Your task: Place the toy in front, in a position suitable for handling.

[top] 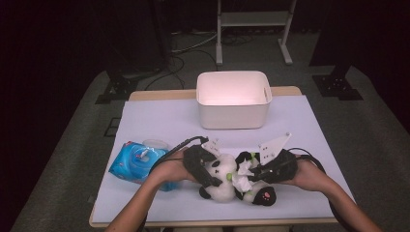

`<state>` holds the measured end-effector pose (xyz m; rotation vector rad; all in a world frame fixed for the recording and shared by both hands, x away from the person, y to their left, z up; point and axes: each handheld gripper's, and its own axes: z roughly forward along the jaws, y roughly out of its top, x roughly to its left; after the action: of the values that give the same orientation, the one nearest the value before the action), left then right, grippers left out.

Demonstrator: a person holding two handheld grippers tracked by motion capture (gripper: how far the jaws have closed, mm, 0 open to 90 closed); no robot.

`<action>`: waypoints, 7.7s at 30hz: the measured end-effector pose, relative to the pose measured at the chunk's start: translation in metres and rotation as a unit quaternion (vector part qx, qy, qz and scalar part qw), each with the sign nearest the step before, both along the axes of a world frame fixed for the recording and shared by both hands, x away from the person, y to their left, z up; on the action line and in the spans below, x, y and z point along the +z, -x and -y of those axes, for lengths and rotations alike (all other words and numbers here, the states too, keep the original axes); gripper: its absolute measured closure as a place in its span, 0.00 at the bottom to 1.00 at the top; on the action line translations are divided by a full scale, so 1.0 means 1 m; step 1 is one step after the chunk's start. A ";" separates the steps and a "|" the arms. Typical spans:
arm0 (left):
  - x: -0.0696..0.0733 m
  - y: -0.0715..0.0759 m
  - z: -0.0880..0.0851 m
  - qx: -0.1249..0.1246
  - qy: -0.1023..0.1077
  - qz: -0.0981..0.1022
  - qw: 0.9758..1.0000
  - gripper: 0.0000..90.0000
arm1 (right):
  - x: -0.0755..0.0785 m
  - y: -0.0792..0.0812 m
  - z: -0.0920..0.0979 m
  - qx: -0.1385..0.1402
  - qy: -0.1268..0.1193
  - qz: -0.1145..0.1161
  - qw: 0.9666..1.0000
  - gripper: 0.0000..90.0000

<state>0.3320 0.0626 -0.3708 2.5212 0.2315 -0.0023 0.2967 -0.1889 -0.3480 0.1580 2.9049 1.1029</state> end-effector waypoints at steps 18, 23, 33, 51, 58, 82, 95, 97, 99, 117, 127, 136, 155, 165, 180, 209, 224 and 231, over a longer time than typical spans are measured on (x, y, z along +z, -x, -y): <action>0.001 -0.002 0.001 0.002 -0.002 -0.006 1.000 0.18 | -0.013 0.005 0.077 -0.081 0.016 -0.018 0.996 0.93; 0.000 -0.002 0.001 0.003 -0.001 -0.006 1.000 0.18 | -0.023 0.004 0.090 -0.107 0.060 -0.021 0.992 0.93; 0.000 -0.002 0.001 0.003 0.000 -0.005 1.000 0.18 | -0.020 0.009 0.073 -0.080 0.070 -0.022 0.994 0.91; -0.002 -0.002 0.000 0.003 -0.001 -0.005 1.000 0.16 | -0.021 0.005 0.051 -0.067 0.029 -0.027 0.997 0.75; -0.003 -0.001 -0.002 0.001 -0.001 0.005 1.000 0.12 | -0.024 0.001 0.051 -0.073 0.025 -0.019 0.997 0.89; -0.008 0.003 0.006 0.031 0.019 0.005 0.999 0.25 | -0.008 -0.003 0.046 -0.059 -0.008 -0.019 0.998 0.92; -0.005 0.005 0.014 0.024 0.009 0.014 1.000 0.22 | -0.005 0.005 0.021 -0.022 0.015 -0.009 1.000 0.92; -0.004 0.004 0.013 0.019 0.010 0.012 1.000 0.20 | -0.009 0.006 0.024 -0.028 0.021 -0.013 0.999 0.92; -0.003 0.005 0.012 0.016 0.011 0.014 1.000 0.17 | -0.012 0.008 0.028 -0.035 0.021 -0.019 0.999 0.92; -0.004 0.008 0.007 0.013 0.027 -0.008 1.000 0.23 | -0.012 0.001 0.045 -0.054 0.033 -0.018 0.998 0.93; -0.004 0.007 0.021 0.014 0.012 0.005 1.000 0.27 | 0.005 -0.002 0.040 -0.047 -0.003 -0.010 0.999 0.92; -0.005 0.008 0.033 0.012 0.008 0.006 1.000 0.27 | 0.019 -0.004 0.022 -0.026 0.000 0.005 1.000 0.92; -0.010 0.007 0.034 0.025 0.011 0.008 1.000 0.26 | 0.019 0.002 -0.003 -0.009 0.029 0.020 0.999 0.92; -0.011 0.006 0.029 0.030 0.022 -0.001 0.999 0.22 | 0.011 -0.002 0.006 -0.016 0.036 0.004 0.999 0.93; -0.012 0.006 0.023 0.020 0.019 0.000 1.000 0.16 | 0.006 -0.009 0.031 -0.048 0.028 -0.007 0.998 0.93; -0.006 0.003 0.038 0.016 0.032 0.011 0.999 0.35 | 0.012 -0.004 -0.025 0.006 0.061 0.019 0.998 0.92; -0.006 0.001 0.036 0.022 0.047 0.004 0.999 0.36 | 0.015 0.004 0.011 -0.027 0.055 0.022 0.998 0.92; -0.009 0.001 0.040 0.021 0.048 0.004 0.999 0.37 | 0.012 0.001 -0.007 -0.010 0.066 0.025 0.997 0.92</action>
<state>0.3310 0.0231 -0.3796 2.4204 0.2745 0.0119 0.2954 -0.1815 -0.3356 0.1531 2.9128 0.8945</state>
